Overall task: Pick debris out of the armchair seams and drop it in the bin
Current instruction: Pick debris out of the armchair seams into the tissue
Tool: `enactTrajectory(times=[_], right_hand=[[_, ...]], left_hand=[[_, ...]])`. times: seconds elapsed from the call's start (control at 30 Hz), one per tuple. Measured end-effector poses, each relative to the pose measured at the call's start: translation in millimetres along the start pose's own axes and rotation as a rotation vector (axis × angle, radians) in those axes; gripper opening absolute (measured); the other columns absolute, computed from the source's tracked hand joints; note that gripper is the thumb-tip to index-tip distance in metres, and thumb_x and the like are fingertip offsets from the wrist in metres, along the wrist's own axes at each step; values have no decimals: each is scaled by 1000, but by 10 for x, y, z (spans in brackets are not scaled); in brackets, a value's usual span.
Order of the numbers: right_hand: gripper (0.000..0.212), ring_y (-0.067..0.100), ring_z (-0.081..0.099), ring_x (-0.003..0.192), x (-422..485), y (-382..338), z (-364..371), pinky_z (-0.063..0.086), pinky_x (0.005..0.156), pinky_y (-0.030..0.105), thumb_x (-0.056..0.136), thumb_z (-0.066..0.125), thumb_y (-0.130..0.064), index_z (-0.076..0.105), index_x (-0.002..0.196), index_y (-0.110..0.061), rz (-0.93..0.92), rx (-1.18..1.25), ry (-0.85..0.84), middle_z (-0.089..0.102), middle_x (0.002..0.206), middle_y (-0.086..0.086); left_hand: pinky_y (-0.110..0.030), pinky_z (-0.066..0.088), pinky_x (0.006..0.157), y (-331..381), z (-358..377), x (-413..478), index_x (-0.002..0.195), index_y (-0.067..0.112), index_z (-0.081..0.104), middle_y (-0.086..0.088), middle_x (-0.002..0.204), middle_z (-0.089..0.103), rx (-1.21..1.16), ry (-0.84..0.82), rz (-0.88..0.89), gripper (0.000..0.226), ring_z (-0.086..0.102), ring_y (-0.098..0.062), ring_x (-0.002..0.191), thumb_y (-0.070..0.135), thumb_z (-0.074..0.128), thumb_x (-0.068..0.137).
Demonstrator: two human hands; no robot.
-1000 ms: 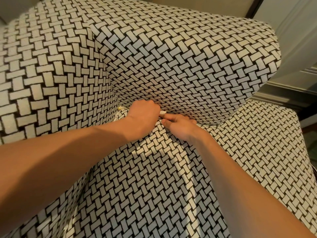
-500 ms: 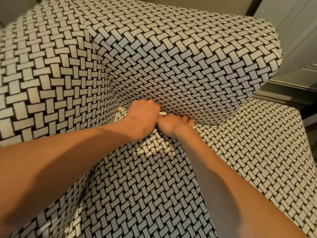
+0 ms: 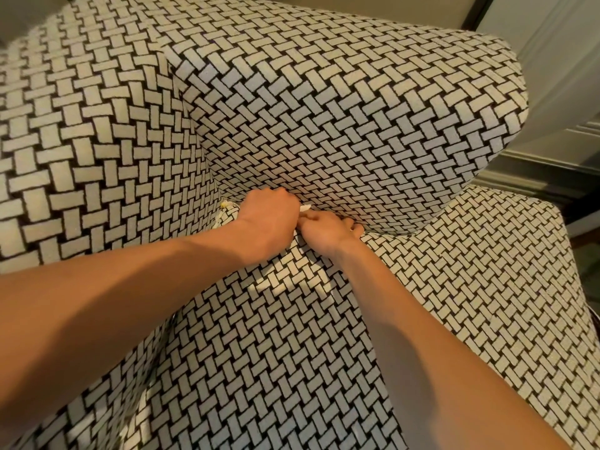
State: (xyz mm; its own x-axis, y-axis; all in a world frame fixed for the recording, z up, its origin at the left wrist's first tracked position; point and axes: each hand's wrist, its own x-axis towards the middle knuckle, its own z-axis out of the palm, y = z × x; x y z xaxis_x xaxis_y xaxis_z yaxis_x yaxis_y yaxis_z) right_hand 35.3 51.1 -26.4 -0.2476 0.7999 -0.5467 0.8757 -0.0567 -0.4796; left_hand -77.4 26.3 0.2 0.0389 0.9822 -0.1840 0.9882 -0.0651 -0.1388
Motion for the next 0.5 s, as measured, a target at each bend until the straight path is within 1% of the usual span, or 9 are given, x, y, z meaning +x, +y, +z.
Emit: enactTrajectory(times=[0.1, 0.2, 0.27, 0.33, 0.4, 0.5], right_hand=[[40, 38, 17, 146, -25, 50, 17, 5, 117, 49, 103, 36, -28, 59, 132, -43, -59, 40, 7, 51, 144, 10], [40, 37, 24, 141, -18, 121, 92, 7, 117, 52, 104, 35, -33, 57, 135, -45, -103, -5, 65, 56, 138, 9], [40, 38, 24, 141, -16, 160, 123, 7, 118, 53, 105, 33, -34, 57, 135, -43, -112, -28, 81, 55, 139, 12], [39, 39, 23, 142, -19, 177, 133, 5, 119, 55, 105, 32, -34, 57, 134, -41, -121, -60, 93, 50, 143, 15], [39, 39, 27, 139, -30, 185, 159, 7, 118, 56, 105, 31, -34, 60, 131, -37, -142, -109, 121, 50, 141, 14], [41, 34, 36, 127, -52, 244, 243, 17, 113, 52, 103, 30, -33, 66, 121, -24, -185, -223, 203, 54, 133, 12]], left_hand=[[-33, 47, 71, -6, -11, 1, 107, 14, 64, -1, 85, 53, 9, -1, -3, 17, 53, -22, 77, 11, 57, 92], [-33, 45, 69, -27, -10, 11, 109, 15, 65, -2, 87, 56, 22, -2, -11, 19, 56, -22, 80, 11, 57, 93], [-33, 44, 68, -28, -8, 14, 110, 16, 66, -1, 85, 56, 34, -3, -12, 20, 54, -22, 77, 12, 56, 94], [-33, 43, 68, -17, -22, 5, 110, 16, 66, -4, 88, 60, 52, -9, -1, 20, 57, -24, 80, 12, 54, 95], [-33, 41, 68, 6, -48, -15, 112, 16, 64, -5, 98, 67, 70, -9, 20, 19, 64, -25, 90, 14, 54, 96], [-34, 42, 68, 85, -75, -64, 114, 15, 62, -5, 104, 67, 36, -18, 50, 20, 66, -26, 95, 14, 53, 96]])
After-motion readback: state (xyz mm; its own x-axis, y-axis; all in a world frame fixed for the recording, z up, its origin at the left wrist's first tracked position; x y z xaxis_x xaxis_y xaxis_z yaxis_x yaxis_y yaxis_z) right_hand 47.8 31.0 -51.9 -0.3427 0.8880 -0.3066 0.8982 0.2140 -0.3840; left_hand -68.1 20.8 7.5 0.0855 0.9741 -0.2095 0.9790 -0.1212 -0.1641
